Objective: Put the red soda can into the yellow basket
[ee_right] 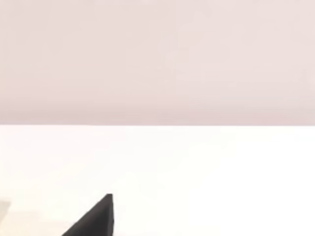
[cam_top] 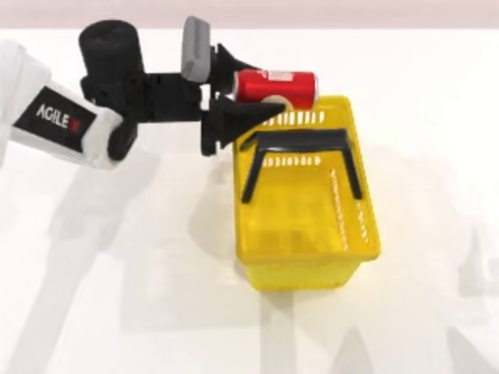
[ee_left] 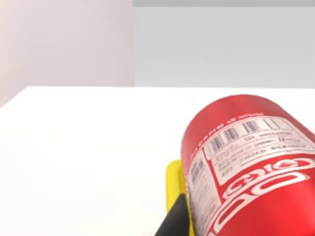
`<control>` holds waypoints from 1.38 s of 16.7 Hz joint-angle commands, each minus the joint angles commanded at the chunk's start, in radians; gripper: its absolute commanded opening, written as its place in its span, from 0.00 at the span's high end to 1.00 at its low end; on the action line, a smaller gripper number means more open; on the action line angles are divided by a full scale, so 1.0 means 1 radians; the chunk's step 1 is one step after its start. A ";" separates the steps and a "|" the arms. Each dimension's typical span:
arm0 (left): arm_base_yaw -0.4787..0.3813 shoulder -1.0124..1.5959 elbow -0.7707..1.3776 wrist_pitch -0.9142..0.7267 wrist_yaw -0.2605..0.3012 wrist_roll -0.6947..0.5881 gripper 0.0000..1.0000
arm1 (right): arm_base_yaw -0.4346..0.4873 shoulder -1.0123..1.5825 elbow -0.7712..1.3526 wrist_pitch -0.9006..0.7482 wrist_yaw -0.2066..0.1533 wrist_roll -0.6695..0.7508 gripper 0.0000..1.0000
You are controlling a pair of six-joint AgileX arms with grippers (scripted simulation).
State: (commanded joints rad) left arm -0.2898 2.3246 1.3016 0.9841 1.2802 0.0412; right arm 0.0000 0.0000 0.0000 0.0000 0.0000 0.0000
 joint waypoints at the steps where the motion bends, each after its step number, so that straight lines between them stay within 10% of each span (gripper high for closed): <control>1: 0.000 0.000 0.000 0.000 0.000 0.000 1.00 | 0.000 0.000 0.000 0.000 0.000 0.000 0.00; 15: 0.000 0.000 0.000 0.000 0.000 0.000 0.02 | 0.000 0.000 0.000 0.000 0.000 0.000 0.00; 23: 0.000 0.000 0.000 0.000 0.000 0.000 0.00 | 0.000 0.000 0.000 0.000 0.000 0.000 0.00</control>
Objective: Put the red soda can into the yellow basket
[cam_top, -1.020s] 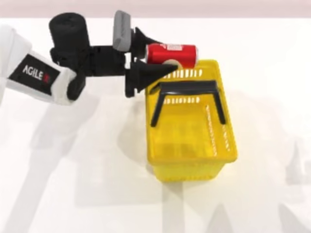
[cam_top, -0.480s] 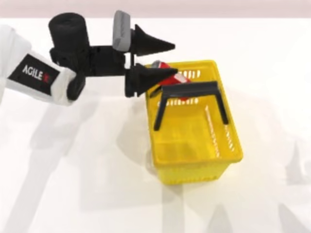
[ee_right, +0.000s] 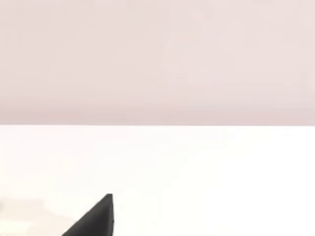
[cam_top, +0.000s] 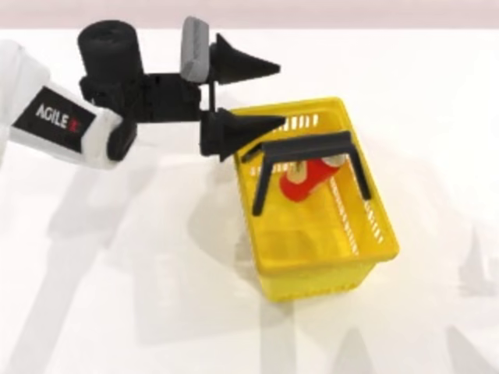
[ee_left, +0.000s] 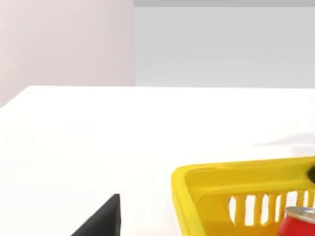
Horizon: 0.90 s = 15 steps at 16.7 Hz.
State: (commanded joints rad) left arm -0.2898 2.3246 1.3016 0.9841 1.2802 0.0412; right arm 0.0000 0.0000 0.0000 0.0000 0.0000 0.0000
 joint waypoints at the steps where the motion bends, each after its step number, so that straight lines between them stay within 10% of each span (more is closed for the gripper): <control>1: -0.003 -0.003 0.001 -0.002 -0.002 0.001 0.00 | 0.000 0.000 0.000 0.000 0.000 0.000 0.00; 7: 0.027 -0.147 -0.059 -0.064 -0.097 -0.031 0.00 | 0.058 0.151 0.151 -0.131 -0.003 -0.089 0.00; 15: 0.148 -0.821 -0.392 -0.361 -0.484 -0.119 0.00 | 0.268 0.884 0.874 -0.648 -0.003 -0.434 0.00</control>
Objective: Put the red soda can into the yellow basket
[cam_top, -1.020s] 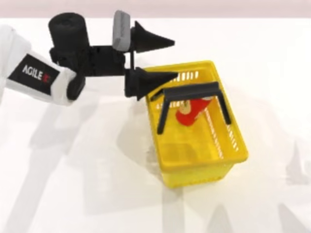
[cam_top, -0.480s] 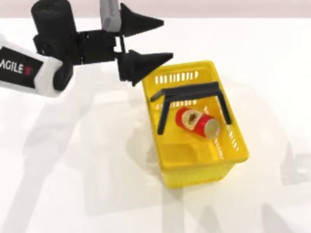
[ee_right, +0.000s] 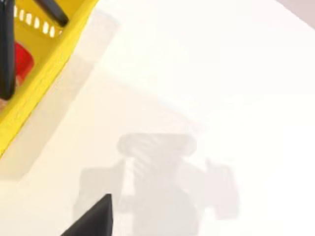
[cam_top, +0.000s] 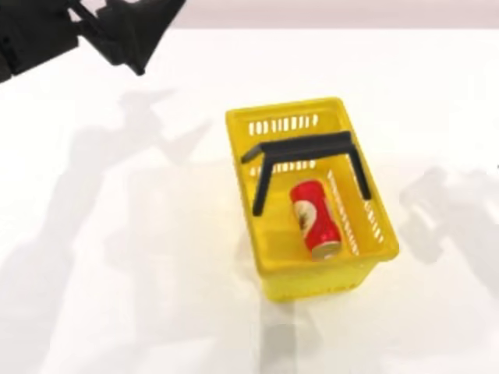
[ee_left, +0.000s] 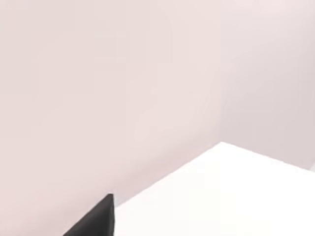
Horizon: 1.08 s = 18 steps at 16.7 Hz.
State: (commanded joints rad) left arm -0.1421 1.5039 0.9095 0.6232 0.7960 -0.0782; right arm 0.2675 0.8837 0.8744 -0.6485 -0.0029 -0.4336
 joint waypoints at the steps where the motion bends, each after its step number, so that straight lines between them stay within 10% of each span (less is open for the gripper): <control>1: 0.016 -0.109 -0.061 -0.050 -0.059 -0.008 0.00 | 0.029 0.109 0.108 -0.073 0.000 -0.048 0.00; 11: 0.136 -1.185 -0.703 -0.511 -0.611 0.019 0.00 | 0.303 1.149 1.142 -0.754 0.000 -0.500 0.00; 18: 0.162 -1.500 -0.907 -0.622 -0.794 0.077 0.00 | 0.388 1.419 1.451 -0.944 0.007 -0.641 0.00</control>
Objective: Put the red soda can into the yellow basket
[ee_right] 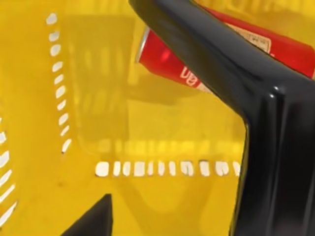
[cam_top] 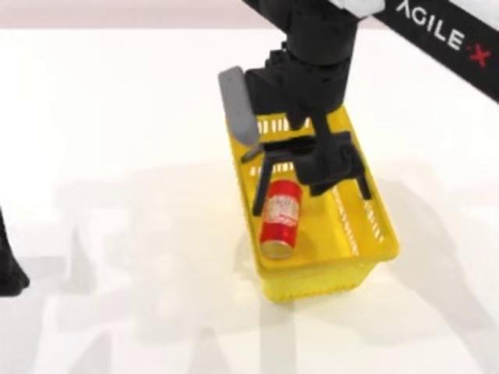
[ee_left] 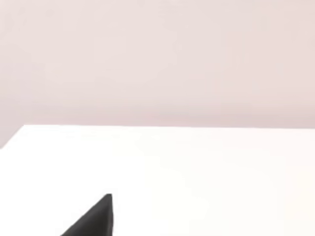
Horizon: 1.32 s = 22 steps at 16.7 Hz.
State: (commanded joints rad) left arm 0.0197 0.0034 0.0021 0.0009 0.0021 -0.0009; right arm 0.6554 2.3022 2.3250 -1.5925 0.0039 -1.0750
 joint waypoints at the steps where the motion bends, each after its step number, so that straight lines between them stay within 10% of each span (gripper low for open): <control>1: 0.000 -0.003 -0.002 -0.001 -0.002 0.001 0.00 | 0.001 0.002 0.003 -0.002 0.000 -0.001 0.00; 16: 0.000 -0.003 -0.002 -0.001 -0.002 0.001 0.00 | 0.002 -0.025 -0.124 0.098 0.000 -0.001 0.00; 22: 0.000 -0.003 -0.002 -0.001 -0.002 0.001 0.00 | 0.002 -0.025 -0.124 0.098 0.000 -0.001 0.45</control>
State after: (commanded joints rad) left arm 0.0200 0.0000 0.0000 0.0000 0.0000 0.0000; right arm 0.6570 2.2775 2.2013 -1.4945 0.0038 -1.0760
